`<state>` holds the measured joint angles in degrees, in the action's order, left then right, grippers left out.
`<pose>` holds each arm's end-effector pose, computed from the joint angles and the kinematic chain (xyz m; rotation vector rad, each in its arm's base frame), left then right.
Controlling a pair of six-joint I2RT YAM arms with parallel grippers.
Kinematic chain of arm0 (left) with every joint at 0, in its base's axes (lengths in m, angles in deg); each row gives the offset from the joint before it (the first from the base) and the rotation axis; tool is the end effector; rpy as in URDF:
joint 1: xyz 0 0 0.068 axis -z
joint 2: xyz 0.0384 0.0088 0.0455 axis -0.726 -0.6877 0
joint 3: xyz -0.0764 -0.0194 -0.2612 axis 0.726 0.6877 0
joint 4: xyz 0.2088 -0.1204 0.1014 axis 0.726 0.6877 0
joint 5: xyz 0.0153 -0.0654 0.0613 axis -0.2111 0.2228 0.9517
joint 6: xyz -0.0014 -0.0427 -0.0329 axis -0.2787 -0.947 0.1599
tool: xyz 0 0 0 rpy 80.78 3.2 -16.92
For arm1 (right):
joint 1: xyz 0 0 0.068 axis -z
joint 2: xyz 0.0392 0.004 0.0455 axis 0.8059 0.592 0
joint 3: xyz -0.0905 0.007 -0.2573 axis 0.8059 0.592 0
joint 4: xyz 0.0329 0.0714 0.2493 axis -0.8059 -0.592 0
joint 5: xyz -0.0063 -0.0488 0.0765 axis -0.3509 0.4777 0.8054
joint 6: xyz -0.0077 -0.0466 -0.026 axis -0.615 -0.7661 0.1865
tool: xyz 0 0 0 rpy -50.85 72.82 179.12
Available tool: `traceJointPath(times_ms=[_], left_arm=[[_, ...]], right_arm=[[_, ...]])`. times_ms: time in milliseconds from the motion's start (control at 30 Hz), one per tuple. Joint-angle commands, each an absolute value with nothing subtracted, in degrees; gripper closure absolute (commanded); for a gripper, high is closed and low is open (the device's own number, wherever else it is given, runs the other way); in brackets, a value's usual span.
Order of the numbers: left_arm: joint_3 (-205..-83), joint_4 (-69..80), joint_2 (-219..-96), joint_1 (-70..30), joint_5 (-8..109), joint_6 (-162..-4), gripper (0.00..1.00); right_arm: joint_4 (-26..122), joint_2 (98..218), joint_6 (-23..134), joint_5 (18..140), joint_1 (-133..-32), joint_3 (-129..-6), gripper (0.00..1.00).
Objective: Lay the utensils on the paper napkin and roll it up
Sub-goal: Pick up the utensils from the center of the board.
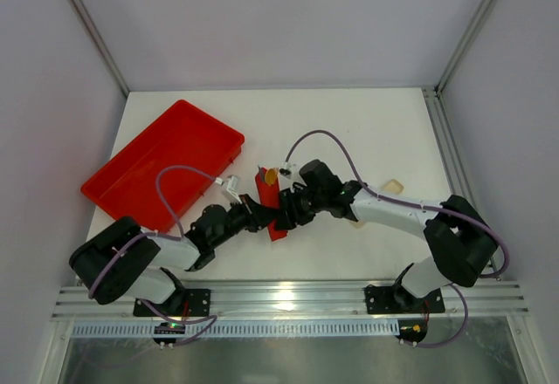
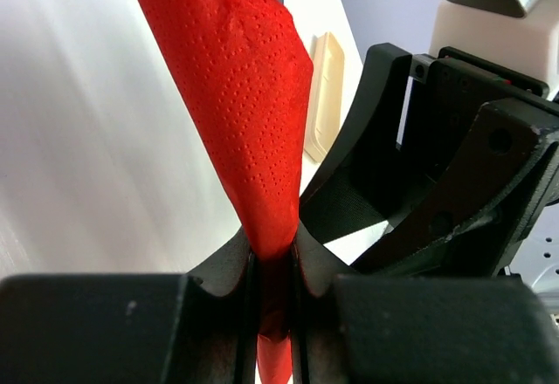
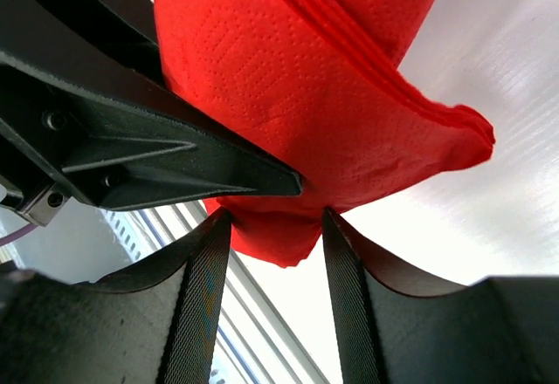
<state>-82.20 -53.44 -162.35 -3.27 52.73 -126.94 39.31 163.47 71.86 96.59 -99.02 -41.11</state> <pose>0.1613 -0.1569 0.1470 -0.1221 1.9230 -1.3166 0.2055 0.2291 0.1984 -0.7061 2.4697 1.0404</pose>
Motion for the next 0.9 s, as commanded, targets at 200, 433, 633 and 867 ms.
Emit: traceJointPath(times_ms=[200, 433, 633, 867], left_arm=[[-84.33, -49.65, -157.21, -2.0, 52.18, -123.75, 0.97], [-83.54, -46.84, -152.91, -1.29, 52.1, -122.43, 1.0], [-83.8, -44.2, -148.43, -0.5, 51.92, -121.99, 1.0], [-84.07, -43.14, -146.31, 0.55, 51.92, -121.73, 1.0]], right_arm=[[36.62, 154.04, 68.29, 88.37, -99.4, -43.35, 0.48], [34.95, 152.54, 69.51, 87.83, -99.31, -46.25, 0.46], [36.18, 152.36, 71.27, 89.5, -99.31, -46.52, 0.46], [38.37, 151.75, 72.85, 90.91, -99.4, -46.43, 0.47]])
